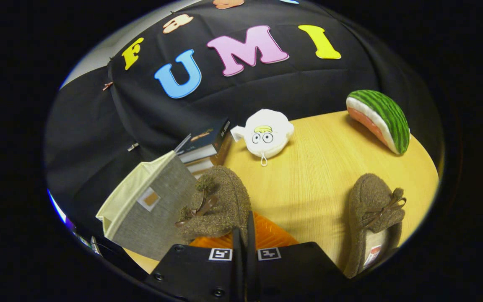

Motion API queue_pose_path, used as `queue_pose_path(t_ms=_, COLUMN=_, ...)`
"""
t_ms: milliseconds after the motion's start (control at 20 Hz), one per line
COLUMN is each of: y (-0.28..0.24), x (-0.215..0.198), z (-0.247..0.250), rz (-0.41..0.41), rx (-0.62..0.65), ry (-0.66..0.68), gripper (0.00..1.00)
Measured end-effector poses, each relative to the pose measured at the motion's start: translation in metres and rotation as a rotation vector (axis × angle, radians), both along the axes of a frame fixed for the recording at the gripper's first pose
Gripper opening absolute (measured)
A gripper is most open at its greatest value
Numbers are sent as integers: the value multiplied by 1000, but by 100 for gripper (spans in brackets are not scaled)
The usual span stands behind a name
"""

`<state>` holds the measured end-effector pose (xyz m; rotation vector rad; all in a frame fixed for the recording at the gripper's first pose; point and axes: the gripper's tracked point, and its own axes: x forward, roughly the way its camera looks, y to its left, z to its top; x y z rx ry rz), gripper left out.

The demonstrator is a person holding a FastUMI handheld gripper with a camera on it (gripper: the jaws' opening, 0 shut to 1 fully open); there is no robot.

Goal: Open the storage box then place both shoes into the box .Put the left shoe in first, then the right shoe, with the right side of both shoes facing outward in a uniform manner.

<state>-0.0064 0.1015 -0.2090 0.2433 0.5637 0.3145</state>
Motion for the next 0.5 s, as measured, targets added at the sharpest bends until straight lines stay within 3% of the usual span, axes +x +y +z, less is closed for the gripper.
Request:
queue_pose_path(t_ms=300, y=62, x=6, z=95, rz=53, rx=15, ry=-137, gripper=7)
queue_pose_path(t_ms=500, y=122, x=16, z=131, rz=85, rx=108, ry=-131, gripper=7)
